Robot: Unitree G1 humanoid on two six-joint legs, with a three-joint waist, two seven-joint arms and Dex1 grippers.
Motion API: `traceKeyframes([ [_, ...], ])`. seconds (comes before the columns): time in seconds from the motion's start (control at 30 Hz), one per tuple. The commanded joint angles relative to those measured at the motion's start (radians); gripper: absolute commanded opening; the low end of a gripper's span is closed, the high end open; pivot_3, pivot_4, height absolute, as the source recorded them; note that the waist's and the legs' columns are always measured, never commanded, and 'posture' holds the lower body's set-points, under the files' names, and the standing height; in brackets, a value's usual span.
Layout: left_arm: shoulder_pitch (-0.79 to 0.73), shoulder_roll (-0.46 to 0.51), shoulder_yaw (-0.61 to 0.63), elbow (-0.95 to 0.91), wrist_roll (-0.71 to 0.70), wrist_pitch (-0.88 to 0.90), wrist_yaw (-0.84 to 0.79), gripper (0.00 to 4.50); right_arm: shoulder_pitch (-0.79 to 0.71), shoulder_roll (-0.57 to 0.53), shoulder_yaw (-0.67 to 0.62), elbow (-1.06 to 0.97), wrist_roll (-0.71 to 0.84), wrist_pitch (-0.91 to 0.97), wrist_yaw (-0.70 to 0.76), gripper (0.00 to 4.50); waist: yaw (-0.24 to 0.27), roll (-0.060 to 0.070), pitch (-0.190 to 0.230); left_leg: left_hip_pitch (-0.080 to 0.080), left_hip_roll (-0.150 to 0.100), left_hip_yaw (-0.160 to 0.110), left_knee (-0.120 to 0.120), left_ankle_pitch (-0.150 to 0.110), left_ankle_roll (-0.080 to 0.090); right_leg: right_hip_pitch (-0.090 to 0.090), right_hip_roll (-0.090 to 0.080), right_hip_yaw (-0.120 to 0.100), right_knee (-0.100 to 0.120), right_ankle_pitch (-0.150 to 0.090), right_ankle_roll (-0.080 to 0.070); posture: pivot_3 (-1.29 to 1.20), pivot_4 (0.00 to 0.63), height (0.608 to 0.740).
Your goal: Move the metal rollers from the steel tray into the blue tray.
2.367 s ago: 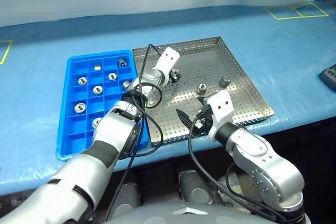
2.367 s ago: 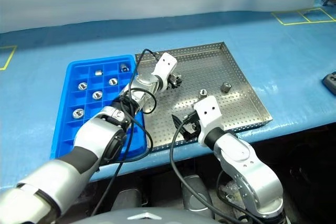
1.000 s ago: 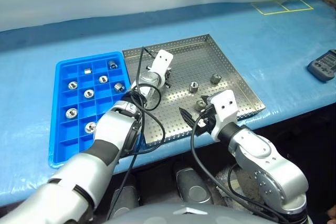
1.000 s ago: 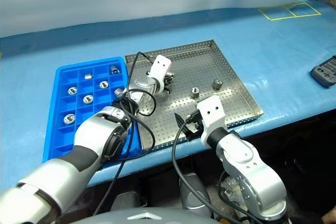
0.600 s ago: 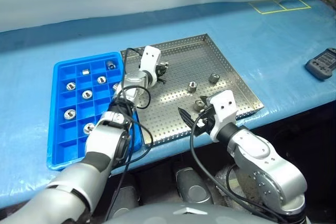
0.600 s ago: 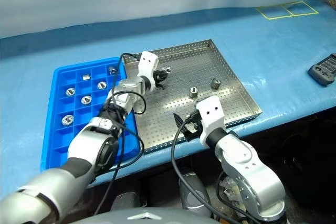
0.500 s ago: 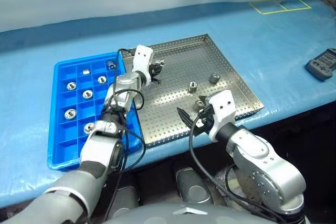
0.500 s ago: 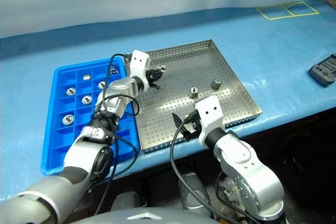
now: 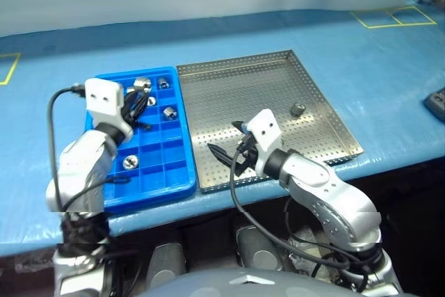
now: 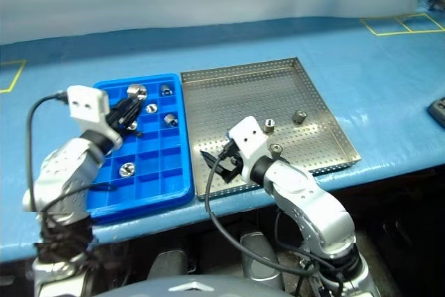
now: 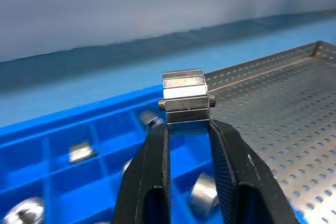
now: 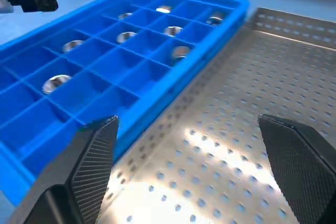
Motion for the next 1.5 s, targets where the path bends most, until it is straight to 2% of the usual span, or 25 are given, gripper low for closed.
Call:
traceKeyframes([
  [0.03,0.119,0.032,0.053,-0.166,-0.023,0.018,-0.002,0.73,-0.074,-0.002,0.064,0.050,0.000,-0.059,0.082,4.50,0.045,-0.001,0.000,0.000,0.000,0.000,0.000,0.000,0.000,0.000,0.000,0.000,0.000,0.000,-0.001,0.11,0.150,0.740],
  [0.2,0.347,0.064,0.067,-0.314,-0.002,0.020,-0.003,0.73,-0.159,0.016,0.150,0.153,-0.018,-0.122,0.173,4.50,0.130,-0.003,-0.001,0.000,0.000,0.000,0.000,0.000,0.000,0.000,-0.002,-0.004,-0.004,-0.003,-0.008,0.20,0.150,0.740],
  [0.4,0.457,0.021,0.085,-0.396,-0.028,0.083,0.042,0.73,-0.194,0.046,0.190,0.208,-0.027,-0.167,0.230,4.50,0.183,-0.004,-0.001,0.000,0.001,0.000,0.001,0.000,-0.001,-0.001,-0.005,-0.007,-0.006,-0.003,-0.010,0.25,0.150,0.740],
  [0.83,0.521,-0.005,0.062,-0.415,-0.095,0.187,0.067,0.73,-0.176,0.049,0.178,0.199,-0.034,-0.162,0.244,4.50,0.195,-0.004,-0.001,0.000,0.001,0.001,-0.001,-0.001,-0.002,-0.003,-0.005,-0.009,-0.006,-0.004,-0.014,0.25,0.150,0.740],
  [1.0,0.531,0.017,0.049,-0.425,-0.127,0.248,0.053,0.73,-0.165,0.053,0.172,0.189,-0.032,-0.157,0.237,4.50,0.194,-0.003,-0.001,0.000,0.002,0.001,-0.001,-0.001,-0.002,-0.003,-0.005,-0.009,-0.006,-0.005,-0.013,0.23,0.150,0.740],
  [1.2,0.465,0.027,0.069,-0.426,-0.184,0.251,0.040,2.74,-0.142,0.048,0.146,0.156,-0.032,-0.140,0.211,4.50,0.190,-0.003,-0.001,0.000,0.002,0.001,-0.001,-0.001,-0.003,-0.004,-0.005,-0.009,-0.006,-0.005,-0.013,0.19,0.150,0.740],
  [1.37,0.326,0.011,0.077,-0.407,-0.234,0.190,0.035,4.40,-0.085,0.025,0.052,0.077,-0.037,-0.092,0.139,4.50,0.186,-0.004,-0.001,-0.001,0.002,0.001,-0.001,-0.001,-0.003,-0.004,-0.005,-0.009,-0.007,-0.005,-0.013,0.11,0.150,0.740],
  [1.5,0.203,-0.028,-0.031,-0.325,-0.204,0.081,0.049,4.46,-0.031,0.037,-0.081,0.019,-0.058,-0.010,0.014,4.50,0.175,-0.004,-0.001,-0.001,0.001,0.003,-0.001,-0.001,-0.003,-0.003,-0.006,-0.008,-0.007,-0.005,-0.013,0.04,0.150,0.740],
])
